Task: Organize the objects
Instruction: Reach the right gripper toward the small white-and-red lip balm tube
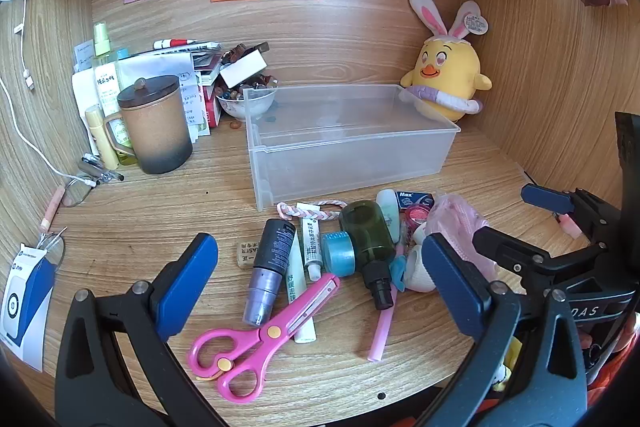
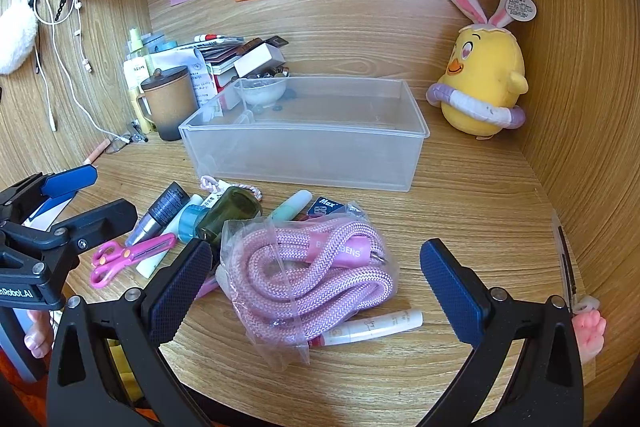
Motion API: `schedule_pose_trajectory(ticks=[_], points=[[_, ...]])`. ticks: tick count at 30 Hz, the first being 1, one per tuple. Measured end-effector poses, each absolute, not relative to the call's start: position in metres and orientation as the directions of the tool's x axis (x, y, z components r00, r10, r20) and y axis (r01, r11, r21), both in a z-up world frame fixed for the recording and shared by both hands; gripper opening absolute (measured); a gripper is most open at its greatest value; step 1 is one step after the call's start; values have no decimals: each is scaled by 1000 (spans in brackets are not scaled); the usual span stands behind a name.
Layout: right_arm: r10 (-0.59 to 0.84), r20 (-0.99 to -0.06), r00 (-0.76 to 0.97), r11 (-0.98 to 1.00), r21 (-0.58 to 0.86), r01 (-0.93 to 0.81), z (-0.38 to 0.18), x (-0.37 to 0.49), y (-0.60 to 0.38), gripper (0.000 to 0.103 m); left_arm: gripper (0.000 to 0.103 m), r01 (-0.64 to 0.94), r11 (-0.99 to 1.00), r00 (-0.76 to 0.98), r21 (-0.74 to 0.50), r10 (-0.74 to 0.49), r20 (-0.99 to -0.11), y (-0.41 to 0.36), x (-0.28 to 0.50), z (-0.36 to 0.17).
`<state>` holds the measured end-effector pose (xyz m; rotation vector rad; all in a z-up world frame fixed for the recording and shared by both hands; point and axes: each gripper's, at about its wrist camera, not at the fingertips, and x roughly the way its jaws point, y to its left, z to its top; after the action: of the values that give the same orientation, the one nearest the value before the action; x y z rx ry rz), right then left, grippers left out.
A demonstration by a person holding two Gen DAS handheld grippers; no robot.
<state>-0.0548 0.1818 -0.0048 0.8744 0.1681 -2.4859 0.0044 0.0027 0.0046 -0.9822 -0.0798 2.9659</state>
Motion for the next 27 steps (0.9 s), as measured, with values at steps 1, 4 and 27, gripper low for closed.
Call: schedule_pose_trajectory(ticks=[1, 4, 27], points=[[-413, -616, -671, -869, 47, 492, -4, -55, 182, 103, 103, 0, -999, -802, -53, 32, -596, 3, 4, 5], [-414, -616, -670, -869, 48, 492, -4, -55, 182, 103, 103, 0, -999, -801, -54, 33, -598, 4, 4, 4], [-422, -619, -662, -864, 54, 500, -3, -55, 181, 103, 103, -5, -998, -787, -67, 46, -616, 3, 0, 3]])
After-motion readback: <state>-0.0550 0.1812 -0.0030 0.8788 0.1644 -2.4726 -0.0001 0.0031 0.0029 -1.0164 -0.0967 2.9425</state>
